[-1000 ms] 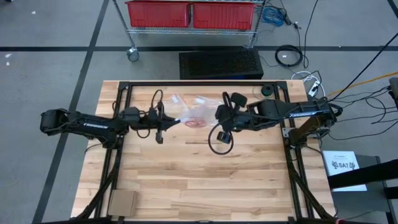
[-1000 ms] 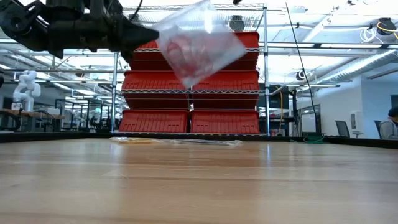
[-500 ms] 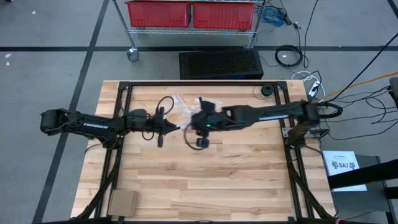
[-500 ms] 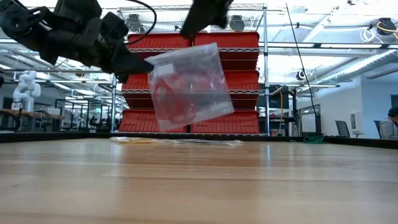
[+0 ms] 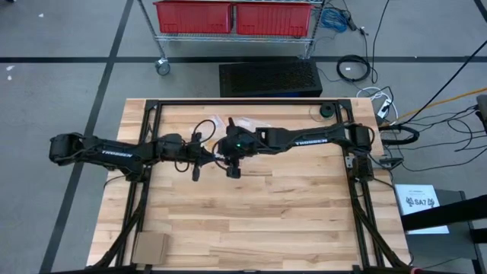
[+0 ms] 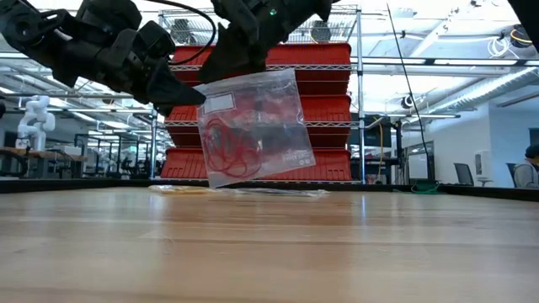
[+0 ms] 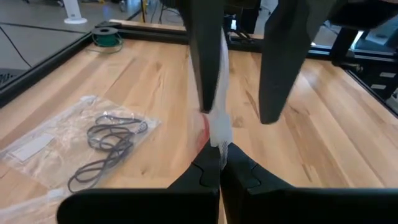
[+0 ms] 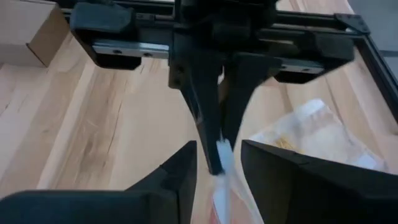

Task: Sort rubber bands
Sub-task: Close the bottom right transparent zip bag

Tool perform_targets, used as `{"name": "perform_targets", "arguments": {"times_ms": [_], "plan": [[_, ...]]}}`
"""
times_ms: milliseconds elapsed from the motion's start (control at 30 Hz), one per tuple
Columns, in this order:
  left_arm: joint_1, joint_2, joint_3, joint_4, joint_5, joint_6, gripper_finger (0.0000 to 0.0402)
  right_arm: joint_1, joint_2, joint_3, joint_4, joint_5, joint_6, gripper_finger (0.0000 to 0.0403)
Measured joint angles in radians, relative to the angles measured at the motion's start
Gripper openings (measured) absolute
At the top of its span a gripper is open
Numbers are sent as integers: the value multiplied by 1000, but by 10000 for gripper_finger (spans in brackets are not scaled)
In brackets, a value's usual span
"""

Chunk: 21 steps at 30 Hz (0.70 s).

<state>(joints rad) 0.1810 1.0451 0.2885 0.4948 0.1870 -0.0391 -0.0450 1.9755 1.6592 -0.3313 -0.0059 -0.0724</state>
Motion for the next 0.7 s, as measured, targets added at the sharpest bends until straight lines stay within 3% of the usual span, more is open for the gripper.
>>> {"name": "perform_targets", "arguments": {"times_ms": [400,700], "plan": [[0,0,7,-7,0,0,0,-13,7,0,-2,-1,0,74],[0,0,7,-1,-1,0,0,-25,16,1,7,-6,4,70]]}}
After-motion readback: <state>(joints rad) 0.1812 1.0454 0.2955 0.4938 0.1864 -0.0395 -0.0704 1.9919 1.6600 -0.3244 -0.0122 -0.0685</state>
